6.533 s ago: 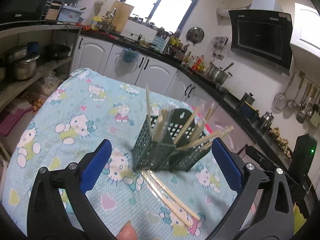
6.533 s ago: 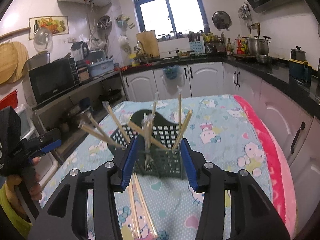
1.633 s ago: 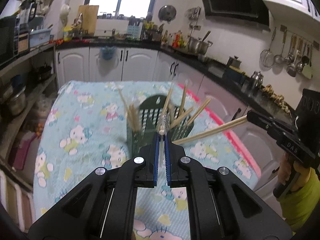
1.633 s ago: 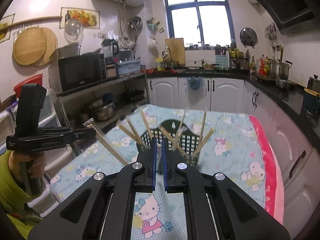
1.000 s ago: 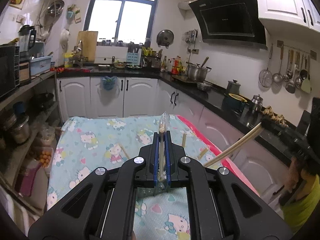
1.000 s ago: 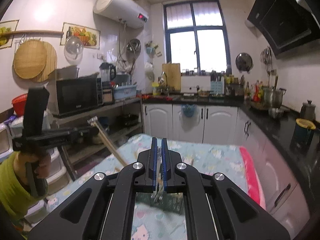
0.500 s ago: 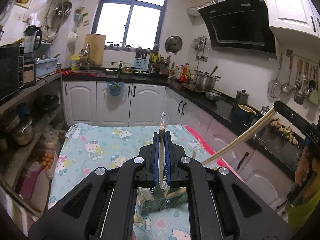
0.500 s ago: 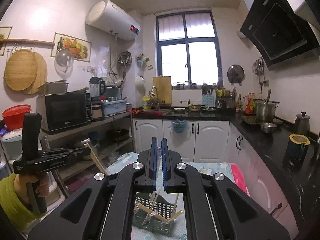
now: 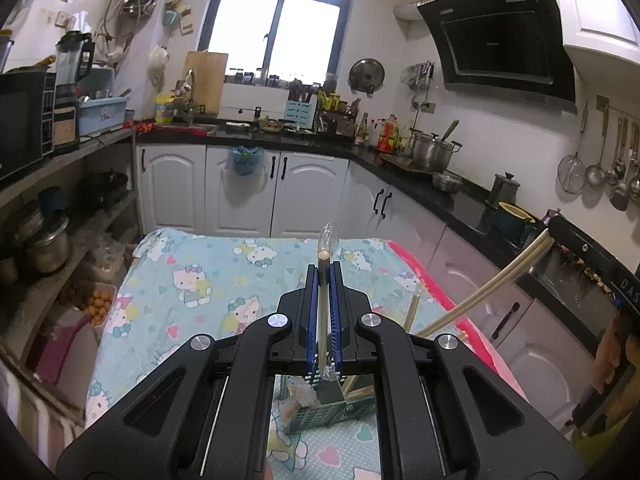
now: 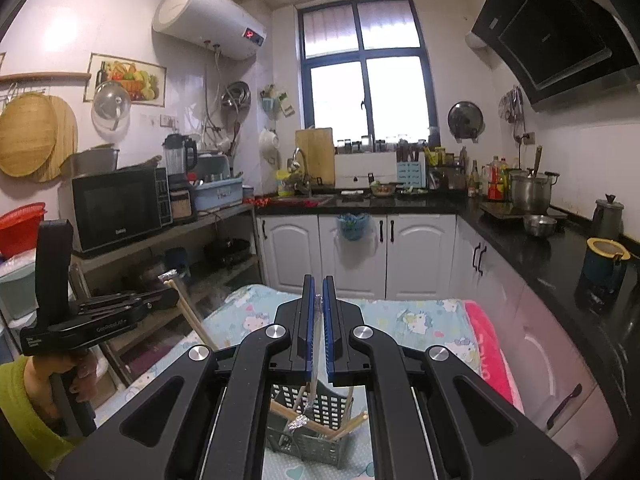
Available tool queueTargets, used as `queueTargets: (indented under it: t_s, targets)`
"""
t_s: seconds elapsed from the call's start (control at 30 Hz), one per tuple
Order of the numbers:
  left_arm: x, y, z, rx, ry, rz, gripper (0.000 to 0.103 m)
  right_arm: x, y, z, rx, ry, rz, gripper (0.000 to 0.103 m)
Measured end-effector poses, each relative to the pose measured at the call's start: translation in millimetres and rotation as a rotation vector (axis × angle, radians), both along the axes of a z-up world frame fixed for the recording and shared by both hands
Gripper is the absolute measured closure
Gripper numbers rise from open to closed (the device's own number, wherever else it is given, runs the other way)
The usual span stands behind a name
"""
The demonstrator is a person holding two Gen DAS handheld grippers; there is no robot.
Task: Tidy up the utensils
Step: 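Open both tools to drop the chopsticks into the green caddy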
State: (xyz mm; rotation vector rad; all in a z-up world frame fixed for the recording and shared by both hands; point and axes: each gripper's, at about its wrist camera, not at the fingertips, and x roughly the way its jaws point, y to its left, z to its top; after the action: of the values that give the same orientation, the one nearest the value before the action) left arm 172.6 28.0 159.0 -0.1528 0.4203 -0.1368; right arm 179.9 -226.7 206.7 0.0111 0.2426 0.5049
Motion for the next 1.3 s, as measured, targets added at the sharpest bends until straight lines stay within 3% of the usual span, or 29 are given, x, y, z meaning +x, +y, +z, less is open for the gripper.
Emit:
queueTargets:
  t_s: [0.4,0.43,0.47,0.5,0.53,0.6,0.67,0.73,0.8,1.0,1.3]
  targets:
    - [18,-8,-37,0.004,0.056,-0.012,0.1,29,29,-44,-0.051,0.092,-0.007,0.098]
    - [19,-7,-40,-0.002,0.061,-0.013,0.1,33,33,-48,-0.056,0.104,-0.003,0.097]
    - [20,-7,-44,-0.014,0.073,-0.017,0.1,35,36,-51,-0.063,0.114,-0.002,0.087]
    - [22,-6,-47,-0.026,0.082,-0.015,0.095,37,37,-54,-0.07,0.121,-0.01,0.076]
    - [22,-5,-49,-0.033,0.088,-0.012,0.09,39,39,-58,-0.071,0.128,-0.023,0.057]
    - [20,-3,-52,-0.028,0.09,-0.001,0.069,38,37,-63,-0.06,0.132,-0.021,0.055]
    - [17,1,-53,-0.038,0.092,0.002,0.069,36,36,-67,-0.066,0.13,-0.026,0.055]
    - [14,4,-52,-0.048,0.089,0.008,0.062,34,33,-70,-0.064,0.133,-0.031,0.053]
    - [9,8,-49,-0.057,0.076,0.018,0.043,30,29,-72,-0.056,0.139,-0.028,0.052]
    - [-9,17,-37,-0.08,0.034,0.044,0.014,17,18,-73,-0.041,0.135,-0.035,0.041]
    - [-36,22,-28,-0.093,0.003,0.063,0.011,-15,1,-66,0.001,0.099,-0.035,0.025]
